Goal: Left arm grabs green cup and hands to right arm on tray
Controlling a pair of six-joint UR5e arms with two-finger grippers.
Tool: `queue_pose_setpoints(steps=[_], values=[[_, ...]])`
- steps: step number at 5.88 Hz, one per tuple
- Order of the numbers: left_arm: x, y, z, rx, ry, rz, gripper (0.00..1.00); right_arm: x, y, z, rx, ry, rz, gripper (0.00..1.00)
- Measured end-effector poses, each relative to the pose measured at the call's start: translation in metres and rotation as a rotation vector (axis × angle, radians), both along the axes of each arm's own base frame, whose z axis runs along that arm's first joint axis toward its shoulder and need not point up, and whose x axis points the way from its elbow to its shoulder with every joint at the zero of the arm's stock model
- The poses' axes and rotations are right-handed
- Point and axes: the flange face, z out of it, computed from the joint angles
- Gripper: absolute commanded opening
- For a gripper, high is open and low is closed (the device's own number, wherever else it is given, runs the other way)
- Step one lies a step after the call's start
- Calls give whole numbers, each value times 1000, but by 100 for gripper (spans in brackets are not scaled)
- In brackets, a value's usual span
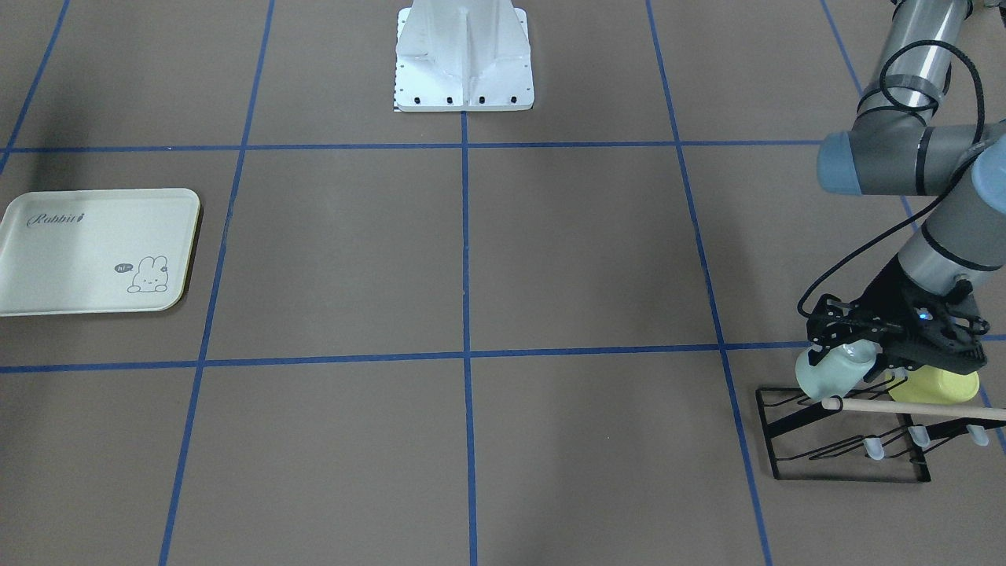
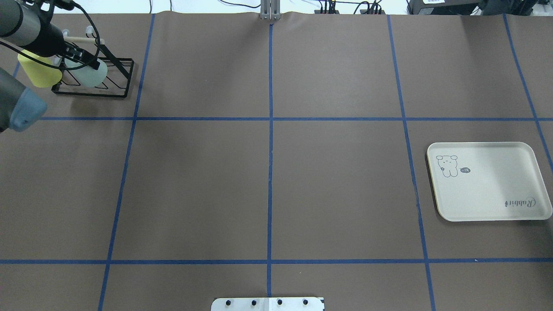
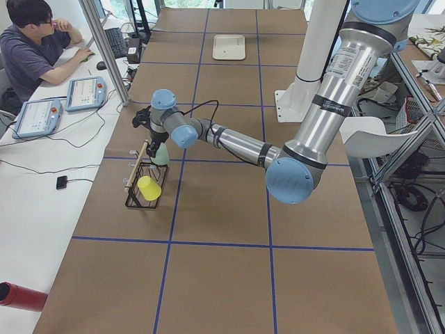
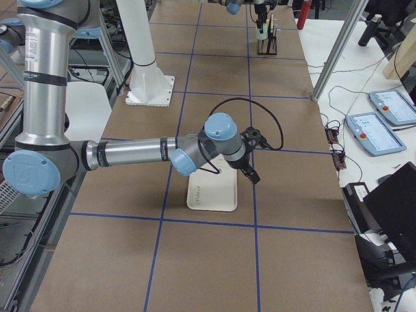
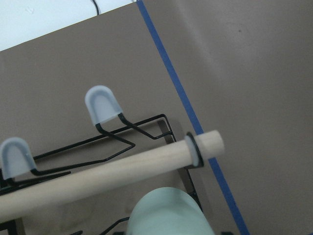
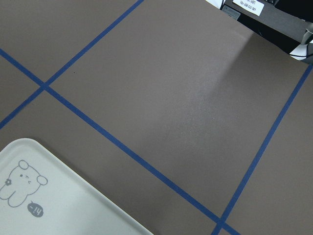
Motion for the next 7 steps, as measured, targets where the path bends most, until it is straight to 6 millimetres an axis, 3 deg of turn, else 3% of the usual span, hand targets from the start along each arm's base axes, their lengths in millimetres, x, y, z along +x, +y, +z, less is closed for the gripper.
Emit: queue_pose_setpoints(steps=[2, 3, 5, 7], values=[[-67, 27, -26, 14, 10, -88, 0, -1, 0, -1, 2, -2, -3, 100], [-82, 40, -33, -14, 43, -147, 0, -6, -3, -7, -5, -23, -6, 100], [-72, 54, -51, -77, 185, -251, 0, -42, -19, -42, -70, -143, 28, 100], [-39, 70, -67, -124, 324, -279, 0, -95, -27, -90, -155, -328, 94, 100]])
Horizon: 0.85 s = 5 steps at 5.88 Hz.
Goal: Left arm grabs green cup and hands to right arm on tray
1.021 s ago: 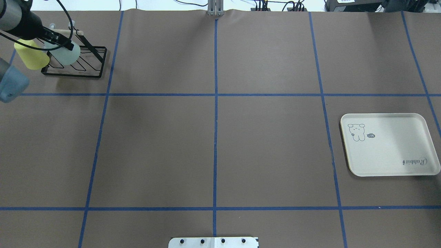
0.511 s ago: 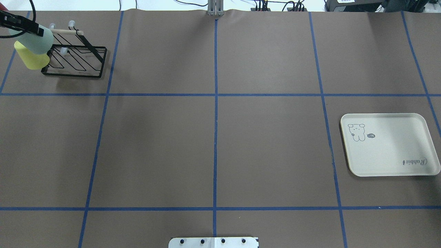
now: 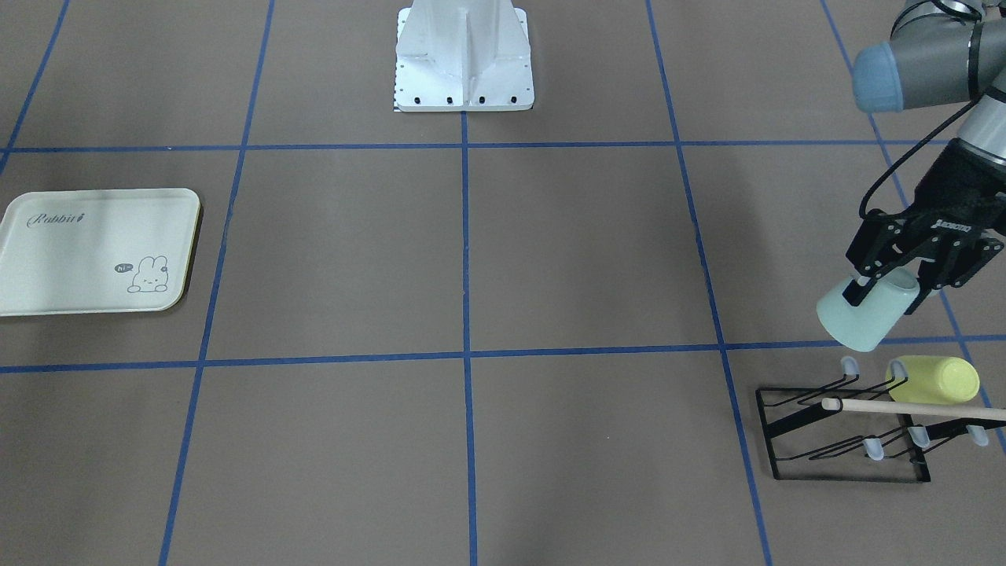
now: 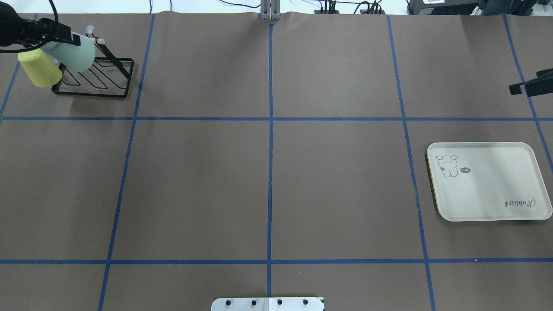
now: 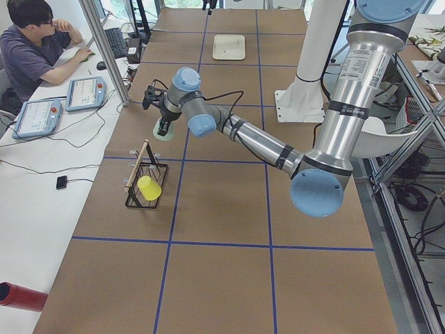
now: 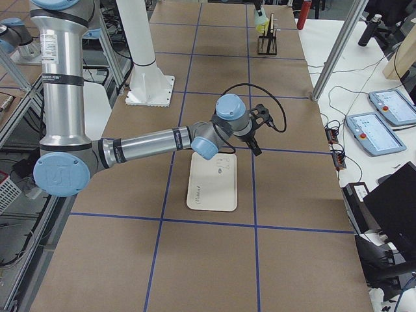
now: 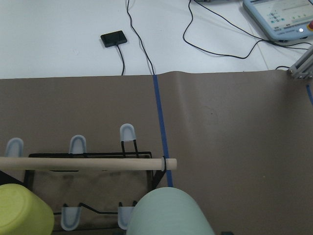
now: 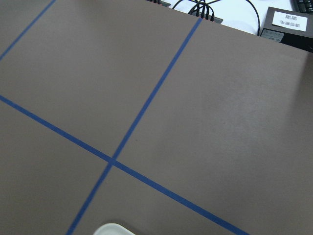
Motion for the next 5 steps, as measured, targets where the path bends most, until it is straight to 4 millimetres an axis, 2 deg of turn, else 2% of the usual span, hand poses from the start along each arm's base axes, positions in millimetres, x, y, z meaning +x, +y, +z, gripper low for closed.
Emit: queue_pose_setpoints(steps=[2, 3, 5], values=[[35, 17, -21, -29, 133, 5, 0, -40, -4, -52, -59, -187, 72, 99], [50, 28, -36, -41, 216, 9, 0, -60, 1, -73, -65, -298, 129, 99], [64, 55, -72, -52, 414, 28, 0, -112, 31, -103, -66, -592, 201, 99]])
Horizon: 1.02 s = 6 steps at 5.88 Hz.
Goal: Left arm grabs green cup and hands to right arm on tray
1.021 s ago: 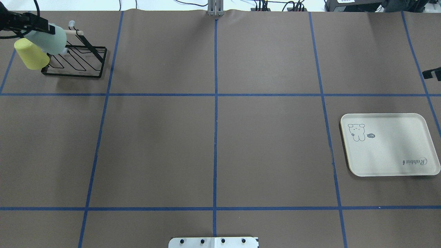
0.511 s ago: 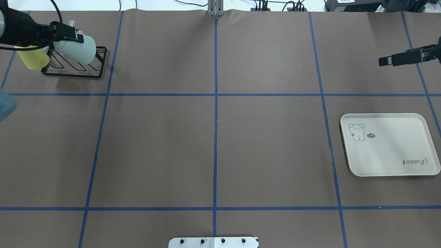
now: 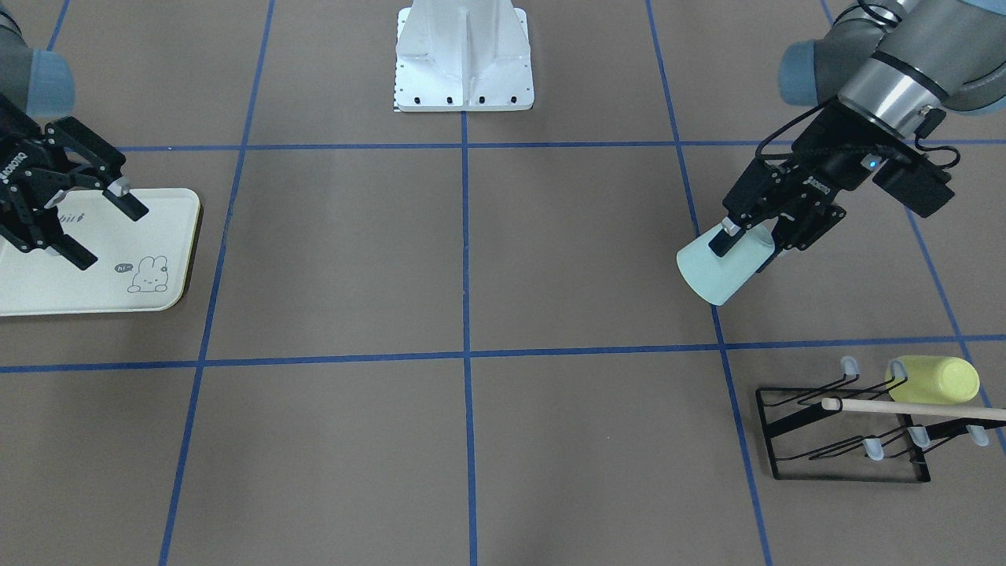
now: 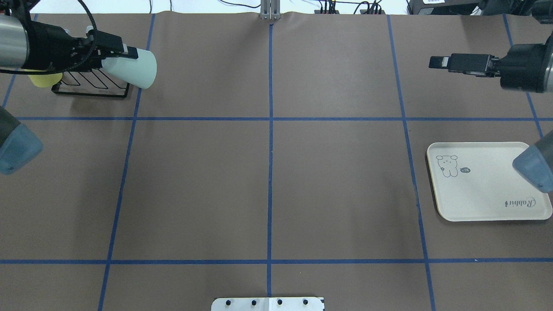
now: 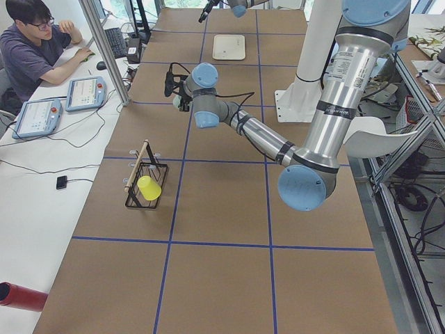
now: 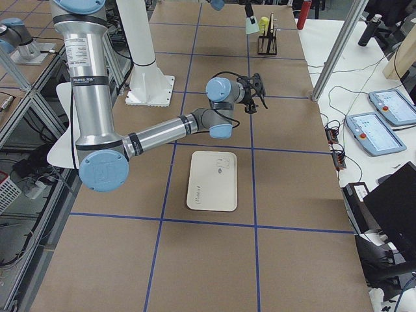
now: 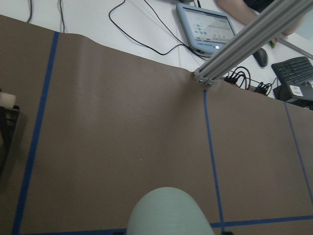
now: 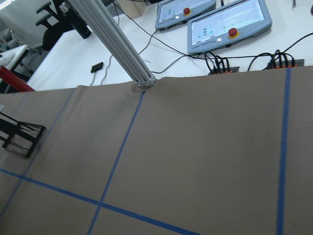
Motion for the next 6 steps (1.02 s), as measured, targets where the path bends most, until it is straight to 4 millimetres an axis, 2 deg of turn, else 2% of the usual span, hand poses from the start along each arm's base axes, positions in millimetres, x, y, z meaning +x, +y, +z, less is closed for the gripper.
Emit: queue_pose_setpoints(steps=[2, 4, 5, 6], values=[[24, 34, -48, 44, 205, 77, 0, -56, 45, -35, 47, -317, -40, 99], [53, 75, -80, 140, 357, 192, 0, -114, 84, -92, 114, -528, -147, 99], [59, 88, -90, 171, 417, 231, 0, -129, 101, -113, 142, -590, -198, 99], [58, 100, -97, 193, 488, 265, 0, -136, 112, -127, 169, -641, -231, 99]])
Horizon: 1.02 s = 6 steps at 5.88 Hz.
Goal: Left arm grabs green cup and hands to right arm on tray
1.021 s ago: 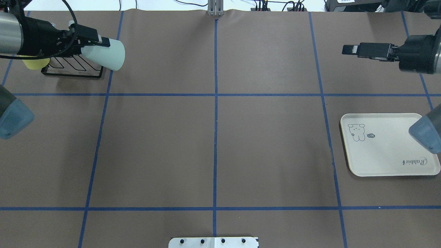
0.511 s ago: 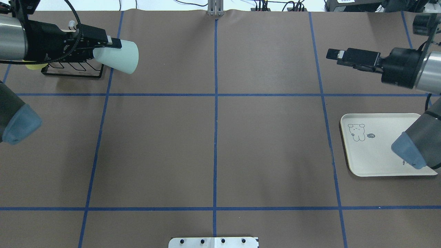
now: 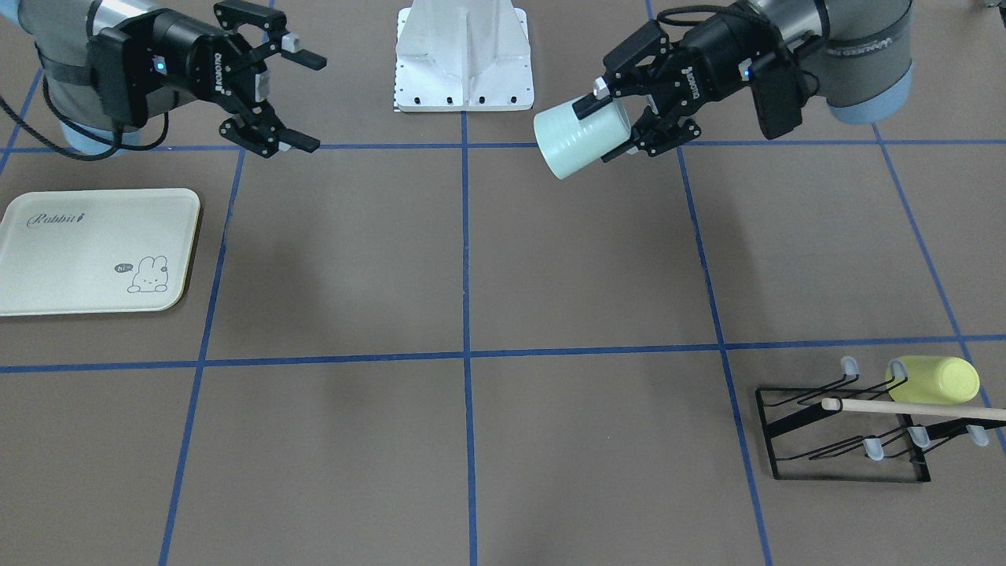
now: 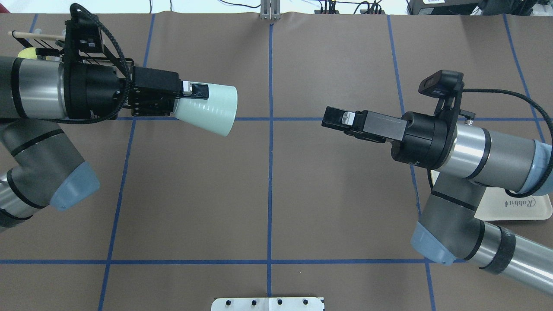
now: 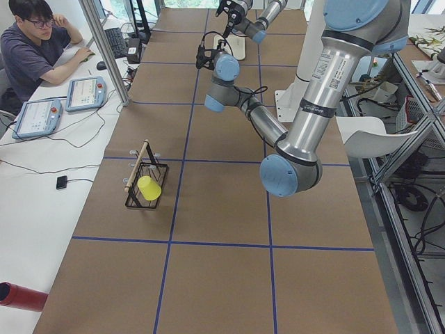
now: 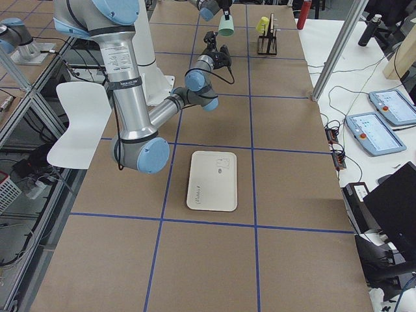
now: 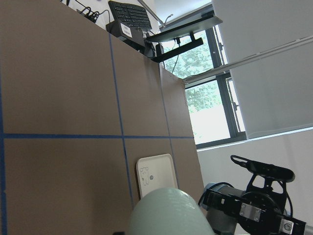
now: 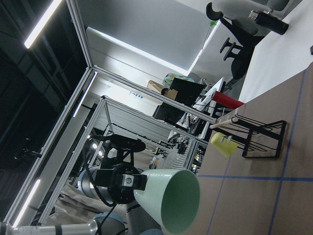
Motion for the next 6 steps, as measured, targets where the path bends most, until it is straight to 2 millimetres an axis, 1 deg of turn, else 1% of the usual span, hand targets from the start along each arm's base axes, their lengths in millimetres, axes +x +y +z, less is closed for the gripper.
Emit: queue_pose_setpoints(steps=[2, 3, 4, 6], values=[[3, 25, -7, 51, 114, 70, 0, -6, 6, -27, 3, -90, -37, 99], [11, 35, -10, 64, 137, 97, 0, -8, 7, -37, -9, -122, -44, 99], [16, 42, -13, 70, 150, 113, 0, -13, 10, -44, -19, -145, -48, 99], [21, 42, -22, 68, 164, 126, 0, -28, 22, -52, -35, -173, -70, 99]])
